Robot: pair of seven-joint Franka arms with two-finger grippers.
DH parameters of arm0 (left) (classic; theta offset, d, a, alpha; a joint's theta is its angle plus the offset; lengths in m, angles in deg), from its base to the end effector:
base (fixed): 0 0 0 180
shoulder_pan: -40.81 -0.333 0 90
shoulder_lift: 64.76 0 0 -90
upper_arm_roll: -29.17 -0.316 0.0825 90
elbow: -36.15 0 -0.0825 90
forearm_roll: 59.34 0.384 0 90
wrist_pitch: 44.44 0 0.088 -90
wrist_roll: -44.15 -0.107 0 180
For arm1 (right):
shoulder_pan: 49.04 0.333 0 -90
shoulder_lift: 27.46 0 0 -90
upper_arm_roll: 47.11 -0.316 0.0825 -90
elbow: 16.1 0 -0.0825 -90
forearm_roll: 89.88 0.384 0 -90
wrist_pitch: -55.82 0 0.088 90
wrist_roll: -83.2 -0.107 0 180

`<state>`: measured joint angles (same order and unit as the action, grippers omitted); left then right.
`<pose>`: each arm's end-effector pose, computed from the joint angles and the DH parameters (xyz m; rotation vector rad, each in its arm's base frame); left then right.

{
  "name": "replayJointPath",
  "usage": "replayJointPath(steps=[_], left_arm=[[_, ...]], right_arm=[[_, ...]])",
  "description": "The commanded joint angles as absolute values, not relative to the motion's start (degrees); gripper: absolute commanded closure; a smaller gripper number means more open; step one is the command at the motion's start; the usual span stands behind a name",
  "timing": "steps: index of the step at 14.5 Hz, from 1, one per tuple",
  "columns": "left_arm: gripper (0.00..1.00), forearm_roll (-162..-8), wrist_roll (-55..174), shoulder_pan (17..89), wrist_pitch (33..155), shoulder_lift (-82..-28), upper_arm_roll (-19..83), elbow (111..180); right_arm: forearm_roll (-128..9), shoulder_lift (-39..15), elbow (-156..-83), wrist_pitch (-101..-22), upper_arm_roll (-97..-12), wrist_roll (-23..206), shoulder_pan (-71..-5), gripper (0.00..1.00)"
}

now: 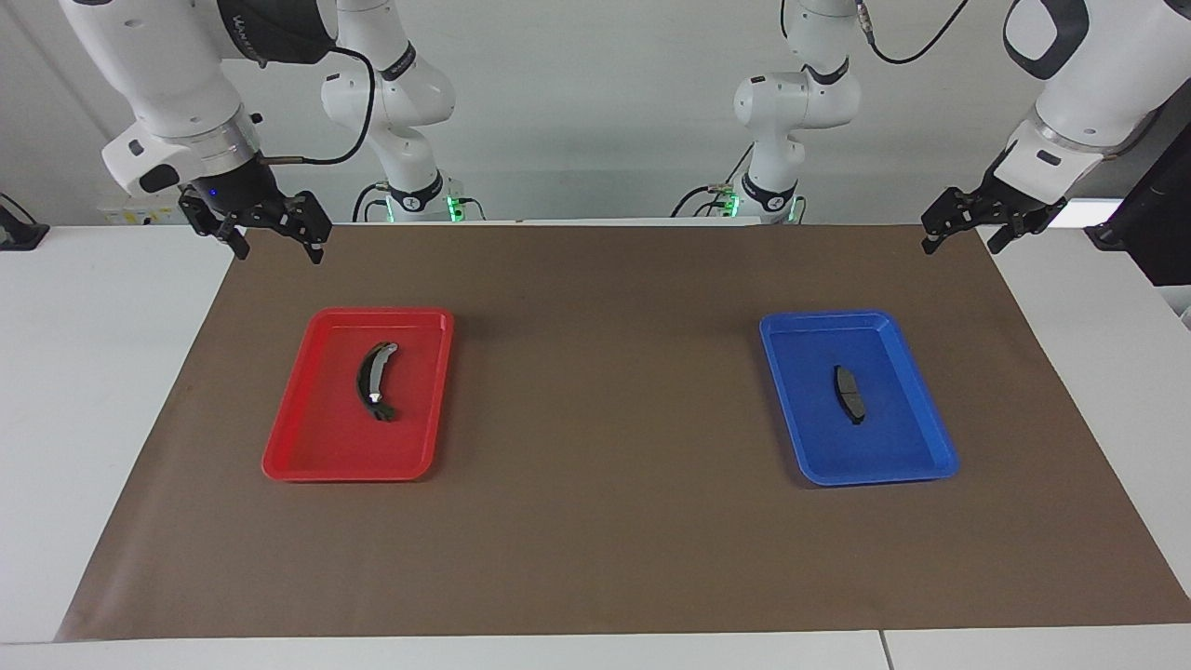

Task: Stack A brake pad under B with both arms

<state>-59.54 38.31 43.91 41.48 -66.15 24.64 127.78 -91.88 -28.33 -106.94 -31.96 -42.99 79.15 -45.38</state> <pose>0.5387 0.0136 0.6184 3.1269 -0.1207 -0.1174 0.5455 -0.0085 0.6227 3.1036 -0.1232 -0.0578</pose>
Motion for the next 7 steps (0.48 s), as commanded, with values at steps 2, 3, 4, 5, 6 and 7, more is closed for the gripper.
replayJointPath(steps=[2, 3, 4, 5, 6, 7], left_arm=[[0.01, -58.4, 37.7, 43.6, 41.9, -67.1, 24.9, 128.8], [0.01, -58.4, 37.7, 43.6, 41.9, -67.1, 24.9, 128.9], [0.01, -58.4, 37.7, 43.5, 41.9, -67.1, 24.9, 128.8], [0.01, -58.4, 37.7, 43.5, 41.9, -67.1, 24.9, 128.9], [0.01, -58.4, 37.7, 43.5, 41.9, -67.1, 24.9, 128.8], [0.01, -58.5, 37.7, 43.6, 41.5, -67.1, 24.9, 128.8]], right_arm=[[-91.1, -28.6, -107.6, -32.5, -43.5, 79.0, -45.9, 0.00], [-91.1, -28.6, -107.6, -32.6, -43.4, 79.0, -45.9, 0.00], [-91.1, -28.6, -107.5, -32.6, -43.5, 79.0, -45.9, 0.00], [-91.1, -28.6, -107.5, -32.6, -43.4, 79.0, -45.9, 0.00], [-91.2, -28.6, -107.5, -32.6, -43.4, 79.0, -45.9, 0.00], [-91.2, -28.6, -107.5, -32.6, -43.5, 78.9, -45.9, 0.00]])
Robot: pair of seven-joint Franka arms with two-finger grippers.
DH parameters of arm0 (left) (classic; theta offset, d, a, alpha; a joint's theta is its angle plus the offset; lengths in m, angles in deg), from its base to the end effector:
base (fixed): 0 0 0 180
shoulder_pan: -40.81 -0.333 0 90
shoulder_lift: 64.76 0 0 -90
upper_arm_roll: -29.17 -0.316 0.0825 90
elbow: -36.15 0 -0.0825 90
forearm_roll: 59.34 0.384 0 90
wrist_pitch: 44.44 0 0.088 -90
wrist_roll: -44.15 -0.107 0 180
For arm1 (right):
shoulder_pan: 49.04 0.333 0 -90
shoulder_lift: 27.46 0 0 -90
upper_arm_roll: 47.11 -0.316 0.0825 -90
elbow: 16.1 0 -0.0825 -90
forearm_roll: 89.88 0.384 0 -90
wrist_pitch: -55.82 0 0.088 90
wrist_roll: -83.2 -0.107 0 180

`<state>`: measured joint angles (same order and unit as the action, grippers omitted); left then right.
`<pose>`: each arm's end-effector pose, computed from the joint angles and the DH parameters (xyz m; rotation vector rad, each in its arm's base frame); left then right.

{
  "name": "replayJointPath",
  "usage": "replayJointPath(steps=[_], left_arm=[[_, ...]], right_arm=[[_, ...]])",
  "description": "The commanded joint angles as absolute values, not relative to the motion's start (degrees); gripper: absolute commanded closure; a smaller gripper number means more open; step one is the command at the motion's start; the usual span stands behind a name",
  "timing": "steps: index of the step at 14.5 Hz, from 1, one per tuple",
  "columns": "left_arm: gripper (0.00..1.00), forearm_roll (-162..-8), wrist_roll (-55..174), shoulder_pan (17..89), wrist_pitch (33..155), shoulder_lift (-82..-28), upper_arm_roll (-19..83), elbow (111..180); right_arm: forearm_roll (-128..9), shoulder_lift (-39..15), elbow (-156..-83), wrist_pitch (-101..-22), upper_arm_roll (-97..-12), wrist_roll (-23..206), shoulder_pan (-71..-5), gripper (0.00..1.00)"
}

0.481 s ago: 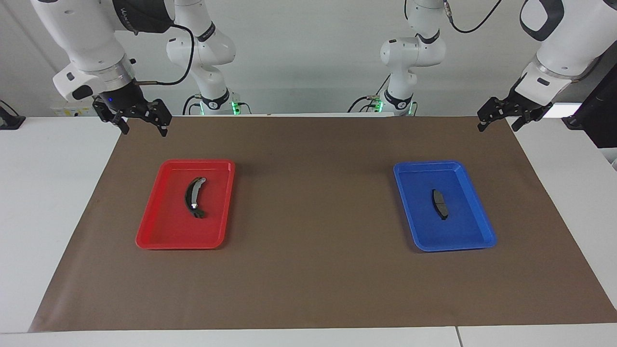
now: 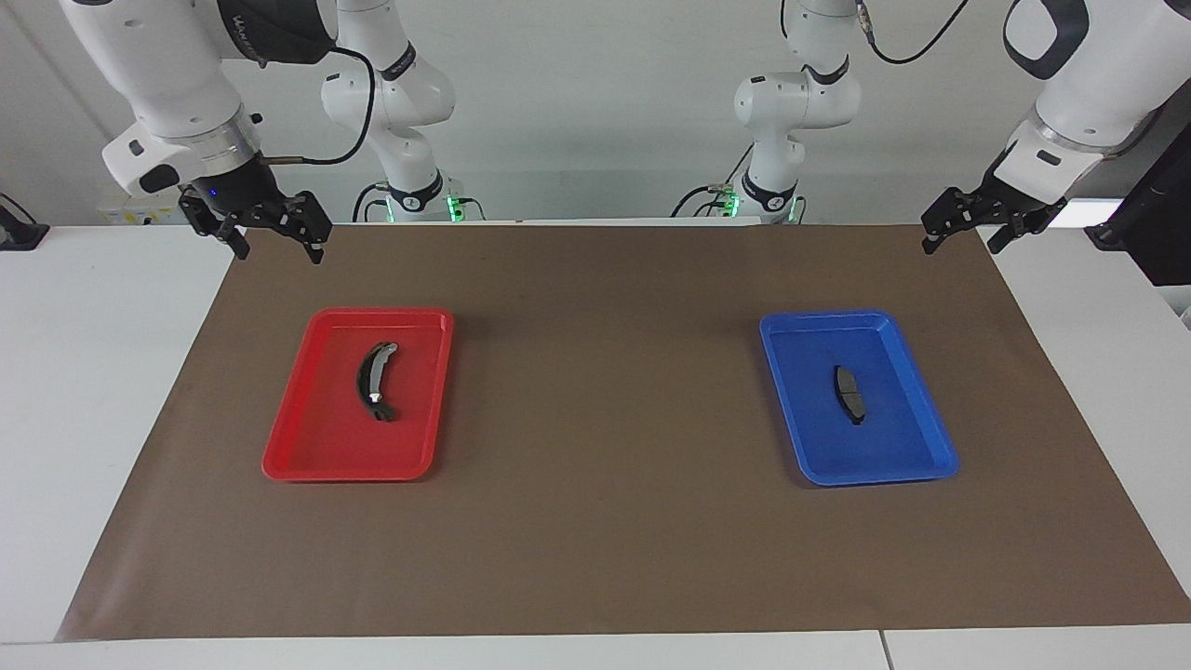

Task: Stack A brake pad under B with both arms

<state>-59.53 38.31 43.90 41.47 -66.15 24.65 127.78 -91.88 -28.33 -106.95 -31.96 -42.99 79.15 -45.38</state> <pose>0.5387 0.0136 0.6184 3.1270 -0.1207 -0.1177 0.5455 -0.0085 0.6226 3.1036 -0.1232 -0.0580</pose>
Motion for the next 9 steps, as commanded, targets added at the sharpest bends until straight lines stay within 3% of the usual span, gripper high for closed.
replayJointPath(steps=[1, 6, 9], left_arm=[[0.01, -58.4, 37.7, 43.8, 40.7, -67.2, 24.9, 128.8], [0.01, -58.5, 37.7, 43.6, 41.9, -67.4, 24.9, 129.7], [0.01, -58.6, 37.6, 43.6, 54.7, -71.2, 24.9, 140.4]], right_arm=[[-91.1, -28.6, -107.6, -32.6, -43.5, 79.0, -45.9, 0.00], [-91.1, -28.6, -107.5, -32.6, -43.5, 78.9, -45.8, 0.00], [-91.1, -28.6, -107.5, -32.6, -43.4, 78.9, -45.9, 0.00]])
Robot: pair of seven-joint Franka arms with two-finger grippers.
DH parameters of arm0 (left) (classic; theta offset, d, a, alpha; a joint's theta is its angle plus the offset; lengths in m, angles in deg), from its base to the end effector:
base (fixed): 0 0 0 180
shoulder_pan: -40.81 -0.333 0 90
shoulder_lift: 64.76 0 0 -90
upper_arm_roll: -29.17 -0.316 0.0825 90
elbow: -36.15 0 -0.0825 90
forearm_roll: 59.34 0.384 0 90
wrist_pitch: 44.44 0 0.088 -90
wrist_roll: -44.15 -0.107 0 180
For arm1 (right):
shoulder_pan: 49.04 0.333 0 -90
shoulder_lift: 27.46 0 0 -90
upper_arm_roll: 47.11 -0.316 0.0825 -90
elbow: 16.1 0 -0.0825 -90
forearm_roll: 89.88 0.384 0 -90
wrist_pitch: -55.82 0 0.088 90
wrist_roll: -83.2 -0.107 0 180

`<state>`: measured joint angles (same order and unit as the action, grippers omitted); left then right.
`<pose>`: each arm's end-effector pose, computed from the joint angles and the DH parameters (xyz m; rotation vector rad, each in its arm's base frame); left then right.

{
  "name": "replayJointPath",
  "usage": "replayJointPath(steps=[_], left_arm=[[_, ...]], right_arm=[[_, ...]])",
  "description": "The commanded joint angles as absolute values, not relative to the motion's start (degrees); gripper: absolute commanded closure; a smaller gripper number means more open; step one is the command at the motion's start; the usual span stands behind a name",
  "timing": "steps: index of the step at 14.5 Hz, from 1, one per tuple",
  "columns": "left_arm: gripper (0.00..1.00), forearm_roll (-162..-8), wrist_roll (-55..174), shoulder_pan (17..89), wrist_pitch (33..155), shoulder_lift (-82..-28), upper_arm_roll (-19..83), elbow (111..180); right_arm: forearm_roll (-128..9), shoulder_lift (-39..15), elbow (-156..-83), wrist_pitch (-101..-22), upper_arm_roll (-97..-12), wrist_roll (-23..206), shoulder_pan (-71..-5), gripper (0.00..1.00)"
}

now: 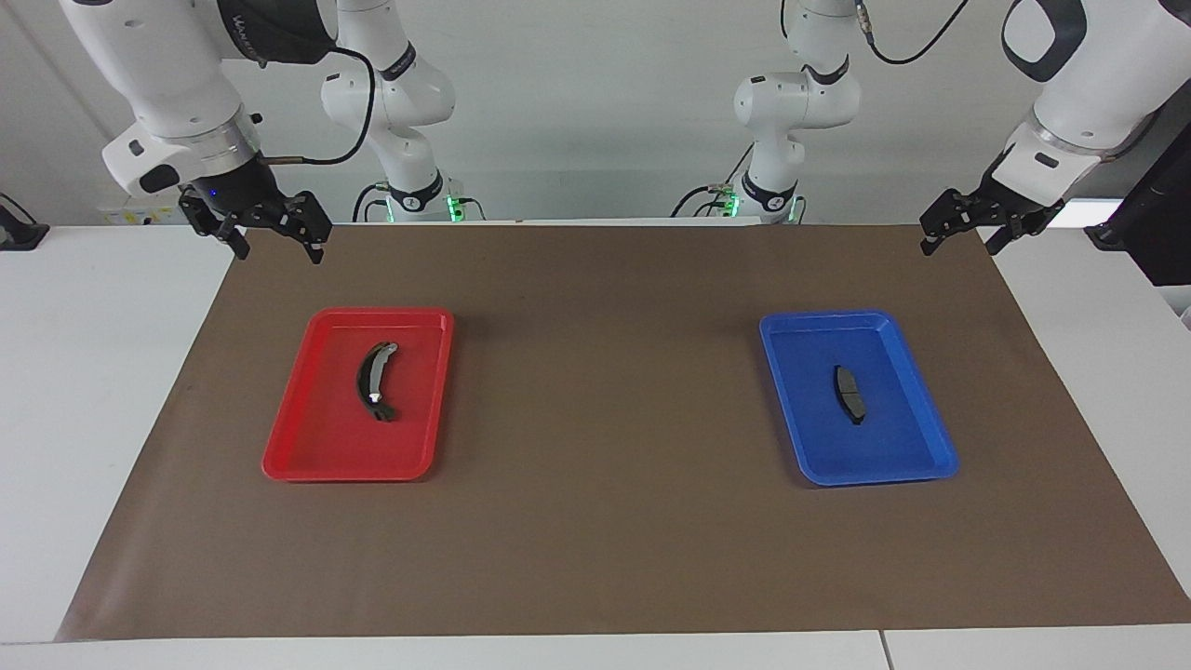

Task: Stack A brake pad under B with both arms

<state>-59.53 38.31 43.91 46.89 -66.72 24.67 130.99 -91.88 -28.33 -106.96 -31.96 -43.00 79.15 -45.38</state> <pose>0.5442 0.0137 0.6053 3.1313 -0.1213 -0.0419 0.5454 -0.0084 0.6225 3.1036 -0.1230 -0.0583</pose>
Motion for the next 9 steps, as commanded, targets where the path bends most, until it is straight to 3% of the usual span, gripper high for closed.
replayJointPath(steps=[1, 5, 9], left_arm=[[0.01, -58.6, 37.6, 43.6, 58.9, -71.3, 24.9, 143.3], [0.01, -58.6, 37.8, 44.1, 74.7, -69.9, 25.0, 154.6], [0.02, -58.6, 38.0, 45.5, 86.5, -64.4, 25.1, 162.1]], right_arm=[[-91.1, -28.6, -107.5, -32.6, -43.5, 78.9, -45.9, 0.00], [-91.1, -29.0, -108.7, -32.9, -43.5, 78.9, -45.8, 0.00], [-89.9, -31.7, -116.8, -42.6, -43.6, 79.4, -45.8, 0.00]])
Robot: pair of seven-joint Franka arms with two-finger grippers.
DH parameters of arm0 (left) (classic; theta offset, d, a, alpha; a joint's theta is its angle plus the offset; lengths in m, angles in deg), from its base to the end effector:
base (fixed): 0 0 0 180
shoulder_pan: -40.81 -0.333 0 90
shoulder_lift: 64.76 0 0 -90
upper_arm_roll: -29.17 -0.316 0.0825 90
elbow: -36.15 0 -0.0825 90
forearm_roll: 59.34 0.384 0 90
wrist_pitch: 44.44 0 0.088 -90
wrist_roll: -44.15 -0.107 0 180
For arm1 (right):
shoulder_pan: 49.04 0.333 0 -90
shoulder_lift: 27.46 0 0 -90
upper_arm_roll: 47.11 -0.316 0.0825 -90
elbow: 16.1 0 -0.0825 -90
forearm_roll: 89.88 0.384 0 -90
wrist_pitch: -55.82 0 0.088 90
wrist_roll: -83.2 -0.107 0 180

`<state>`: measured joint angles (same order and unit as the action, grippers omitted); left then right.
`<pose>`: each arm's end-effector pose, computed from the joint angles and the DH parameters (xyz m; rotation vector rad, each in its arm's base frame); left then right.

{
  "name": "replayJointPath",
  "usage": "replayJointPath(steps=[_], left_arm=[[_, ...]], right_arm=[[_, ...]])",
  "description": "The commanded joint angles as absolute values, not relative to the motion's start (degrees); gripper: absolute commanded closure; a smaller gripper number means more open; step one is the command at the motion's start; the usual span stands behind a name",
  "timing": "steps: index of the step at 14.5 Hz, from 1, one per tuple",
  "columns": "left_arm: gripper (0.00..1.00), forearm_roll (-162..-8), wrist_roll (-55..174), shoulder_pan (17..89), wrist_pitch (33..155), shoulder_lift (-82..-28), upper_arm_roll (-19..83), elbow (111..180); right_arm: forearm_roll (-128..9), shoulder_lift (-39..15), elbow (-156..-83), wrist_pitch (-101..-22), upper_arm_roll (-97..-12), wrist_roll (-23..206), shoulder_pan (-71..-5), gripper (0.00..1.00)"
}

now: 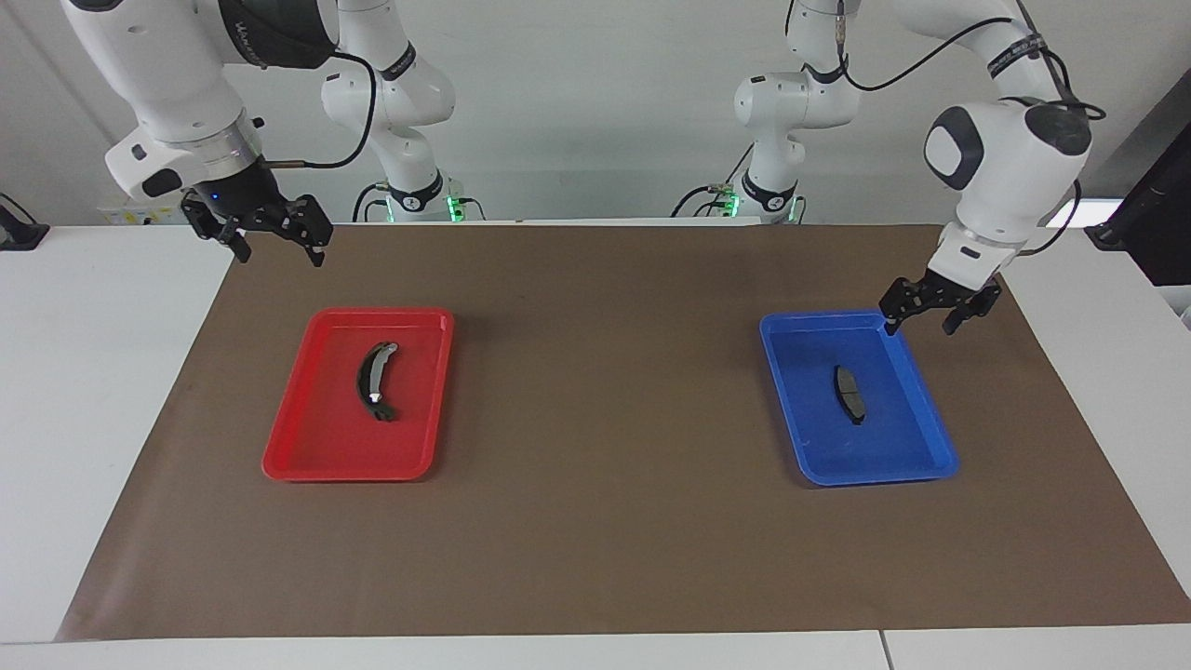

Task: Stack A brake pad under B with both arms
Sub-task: 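Grasp the blue-tray pad with the left gripper while the right gripper grasps its pad, then carry the brake pad with the left gripper to the table center and release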

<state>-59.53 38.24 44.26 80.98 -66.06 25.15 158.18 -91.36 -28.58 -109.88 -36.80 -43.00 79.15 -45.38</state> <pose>0.5440 0.0054 0.4260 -3.1354 0.1433 -0.1286 0.5516 -0.0074 0.6081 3.1148 -0.1205 0.0000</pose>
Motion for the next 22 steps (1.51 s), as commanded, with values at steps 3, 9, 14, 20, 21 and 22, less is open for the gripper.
replayJointPath(steps=[3, 9, 14, 20, 21, 22], left_arm=[[0.03, -58.7, 37.9, 46.8, 96.1, -59.9, 25.1, 166.0], [0.07, -58.7, 37.4, 47.8, 102.0, -53.7, 25.3, 165.6], [0.80, -59.0, 37.4, 47.0, 101.8, -54.8, 25.2, 165.2], [0.98, -59.0, 38.1, 48.9, 88.4, -57.2, 25.3, 157.1], [0.99, -59.0, 39.0, 50.7, 83.7, -56.5, 25.3, 152.7], [0.99, -59.0, 41.9, 52.8, 82.0, -55.7, 25.3, 150.1]], right_arm=[[-87.3, -31.3, -125.0, -51.3, -43.7, 82.7, -45.8, 0.00], [-86.4, -26.8, -138.5, -72.5, -43.6, 85.2, -43.9, 0.01], [-86.4, -23.7, -143.8, -80.8, -43.6, 88.7, -45.2, 0.01], [-86.4, -18.1, -146.1, -87.5, -43.6, 91.2, -46.5, 0.01], [-86.4, -18.1, -146.1, -87.4, -43.6, 91.2, -46.2, 0.01], [-86.4, -18.1, -146.3, -87.3, -43.6, 91.4, -46.3, 0.01]])
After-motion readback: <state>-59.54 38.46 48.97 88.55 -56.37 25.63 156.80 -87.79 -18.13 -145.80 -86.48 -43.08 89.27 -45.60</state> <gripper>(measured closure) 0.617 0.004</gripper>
